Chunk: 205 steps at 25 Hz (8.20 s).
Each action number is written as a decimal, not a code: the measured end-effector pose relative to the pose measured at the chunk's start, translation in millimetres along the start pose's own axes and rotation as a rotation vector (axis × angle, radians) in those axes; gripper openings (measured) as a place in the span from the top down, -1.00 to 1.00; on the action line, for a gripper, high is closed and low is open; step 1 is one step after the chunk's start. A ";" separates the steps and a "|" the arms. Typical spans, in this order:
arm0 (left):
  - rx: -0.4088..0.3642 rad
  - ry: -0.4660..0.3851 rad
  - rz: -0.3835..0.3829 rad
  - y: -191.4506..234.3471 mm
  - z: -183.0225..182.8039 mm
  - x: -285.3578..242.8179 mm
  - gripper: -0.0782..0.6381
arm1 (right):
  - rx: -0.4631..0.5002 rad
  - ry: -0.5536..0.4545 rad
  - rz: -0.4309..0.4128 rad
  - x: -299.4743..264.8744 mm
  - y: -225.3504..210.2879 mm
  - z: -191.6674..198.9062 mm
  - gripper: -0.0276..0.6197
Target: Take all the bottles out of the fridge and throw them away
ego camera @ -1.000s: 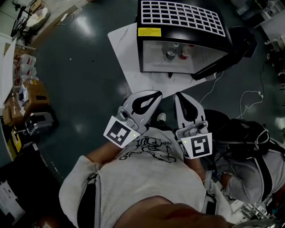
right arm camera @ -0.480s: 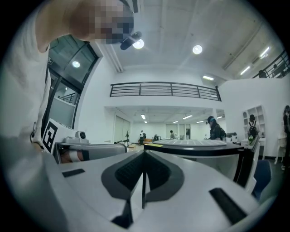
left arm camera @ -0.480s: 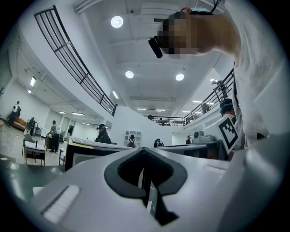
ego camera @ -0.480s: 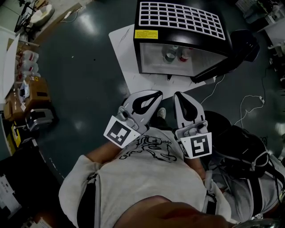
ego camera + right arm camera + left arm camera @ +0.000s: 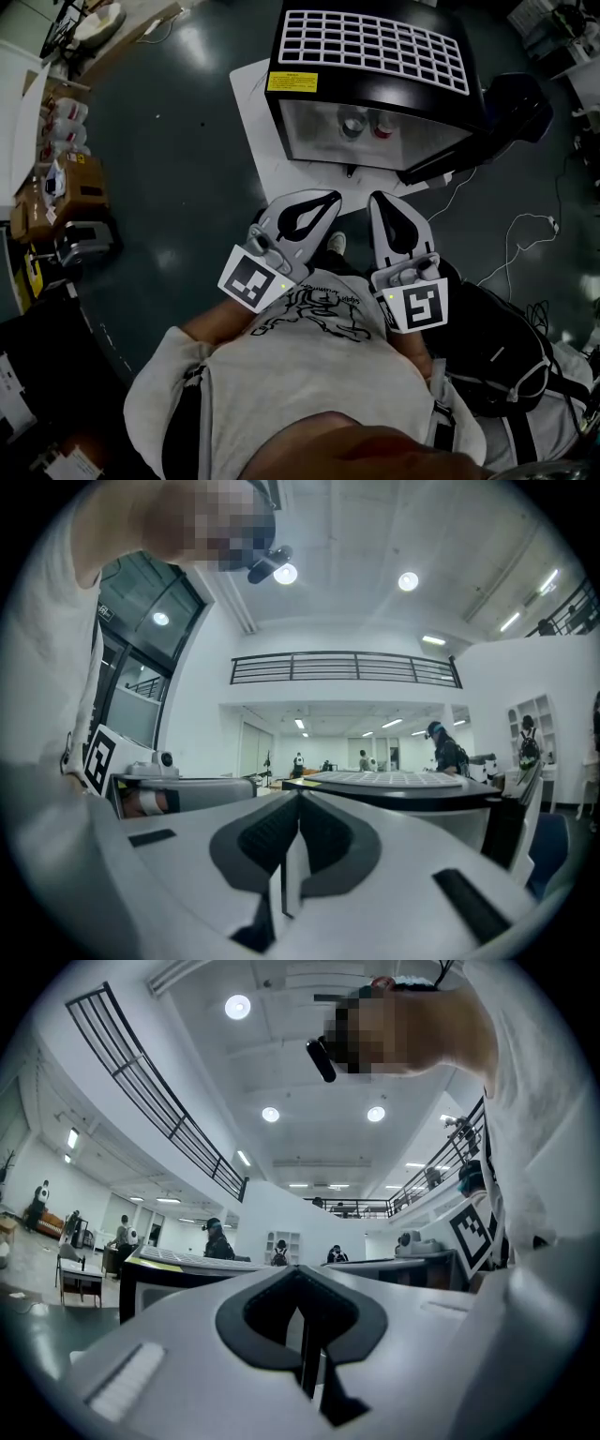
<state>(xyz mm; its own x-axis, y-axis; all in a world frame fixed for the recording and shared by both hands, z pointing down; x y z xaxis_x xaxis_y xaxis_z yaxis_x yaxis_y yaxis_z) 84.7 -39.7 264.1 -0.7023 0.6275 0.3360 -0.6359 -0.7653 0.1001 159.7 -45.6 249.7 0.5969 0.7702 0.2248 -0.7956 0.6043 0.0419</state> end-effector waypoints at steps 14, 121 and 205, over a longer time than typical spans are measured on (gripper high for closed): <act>-0.031 -0.001 -0.055 -6.1 22.9 -50.4 0.76 | -0.011 -0.011 -0.049 6.1 -56.6 2.8 0.89; -0.102 0.047 -0.127 142.5 191.7 -98.1 0.76 | 0.031 0.164 0.056 -106.5 -132.8 251.6 0.43; -0.063 0.072 -0.143 133.8 161.8 -90.5 0.76 | -0.054 0.183 -0.036 -85.7 -120.3 188.0 0.44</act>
<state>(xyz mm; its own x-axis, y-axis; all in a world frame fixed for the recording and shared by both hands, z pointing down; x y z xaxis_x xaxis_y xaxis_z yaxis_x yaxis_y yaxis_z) 115.0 -222.1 398.7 -0.6232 0.7395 0.2546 -0.7478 -0.6587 0.0828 184.7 -222.7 408.4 0.6380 0.7689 0.0431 -0.7694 0.6388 -0.0064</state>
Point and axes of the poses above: the fingertips, and each gripper's own axes: x backward along the fingers, y to its left, z out of its underside, the point moved 2 cm from there along x, backward along the fingers, and after that the axes turned 15 degrees about -y, right-handed, at the moved point
